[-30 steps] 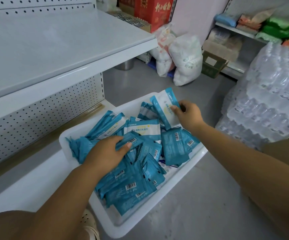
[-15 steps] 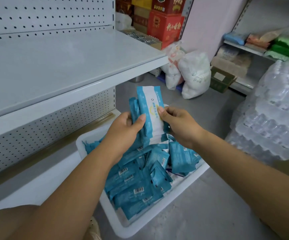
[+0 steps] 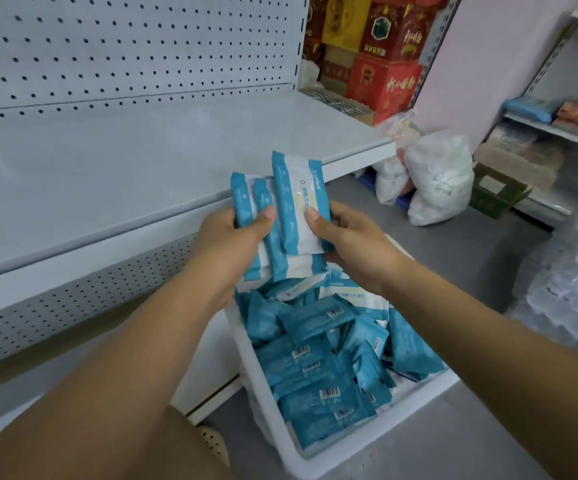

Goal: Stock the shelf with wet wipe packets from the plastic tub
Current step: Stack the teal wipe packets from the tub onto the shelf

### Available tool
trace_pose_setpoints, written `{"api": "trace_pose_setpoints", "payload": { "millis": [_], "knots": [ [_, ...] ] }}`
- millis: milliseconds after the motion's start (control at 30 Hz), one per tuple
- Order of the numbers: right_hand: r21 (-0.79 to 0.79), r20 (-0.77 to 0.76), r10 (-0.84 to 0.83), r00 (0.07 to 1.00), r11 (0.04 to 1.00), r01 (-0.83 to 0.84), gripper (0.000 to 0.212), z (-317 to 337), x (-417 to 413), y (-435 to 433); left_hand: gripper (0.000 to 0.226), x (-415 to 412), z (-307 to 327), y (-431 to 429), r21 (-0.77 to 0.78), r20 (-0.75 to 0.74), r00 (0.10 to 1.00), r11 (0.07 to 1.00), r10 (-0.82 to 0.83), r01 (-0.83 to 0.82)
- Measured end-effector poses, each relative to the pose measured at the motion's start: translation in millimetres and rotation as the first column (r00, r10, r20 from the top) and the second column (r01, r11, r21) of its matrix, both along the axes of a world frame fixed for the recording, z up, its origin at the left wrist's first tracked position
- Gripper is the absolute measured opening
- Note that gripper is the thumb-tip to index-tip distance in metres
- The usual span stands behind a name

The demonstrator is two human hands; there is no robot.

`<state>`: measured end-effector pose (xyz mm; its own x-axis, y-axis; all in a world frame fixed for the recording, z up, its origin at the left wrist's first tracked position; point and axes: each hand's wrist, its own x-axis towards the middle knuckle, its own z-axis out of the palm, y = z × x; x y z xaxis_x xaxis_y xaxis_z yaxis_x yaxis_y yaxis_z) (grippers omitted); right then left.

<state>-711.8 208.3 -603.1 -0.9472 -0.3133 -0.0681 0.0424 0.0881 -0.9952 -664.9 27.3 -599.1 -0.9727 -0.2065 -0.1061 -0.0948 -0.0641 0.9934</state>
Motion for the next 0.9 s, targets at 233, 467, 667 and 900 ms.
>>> {"api": "trace_pose_setpoints", "payload": {
  "millis": [233, 467, 667, 900],
  "knots": [
    [-0.272, 0.005, -0.009, 1.000, 0.962, 0.010, 0.032, 28.2, -7.2, -96.2, 0.012, 17.4, 35.7, -78.4, 0.041, -0.106, 0.981, 0.986, 0.163, -0.160],
    [-0.351, -0.056, 0.075, 0.996, 0.932, -0.090, 0.030, 67.3, 0.0, -194.6, 0.016, 49.5, 62.8, -179.9, 0.136, -0.145, 0.886, 0.895, 0.441, -0.424],
    [-0.344, -0.049, 0.219, 0.974, 0.912, -0.223, 0.028, 80.4, 12.1, -283.2, 0.007, 90.8, 65.0, -264.8, 0.253, -0.076, 0.732, 0.723, 0.677, -0.643],
    [-0.217, -0.104, 0.298, 0.949, 0.925, -0.314, 0.034, 82.5, 34.7, -389.1, 0.017, 130.5, 65.0, -348.5, 0.347, 0.086, 0.598, 0.539, 0.797, -0.768]
  ]
}}
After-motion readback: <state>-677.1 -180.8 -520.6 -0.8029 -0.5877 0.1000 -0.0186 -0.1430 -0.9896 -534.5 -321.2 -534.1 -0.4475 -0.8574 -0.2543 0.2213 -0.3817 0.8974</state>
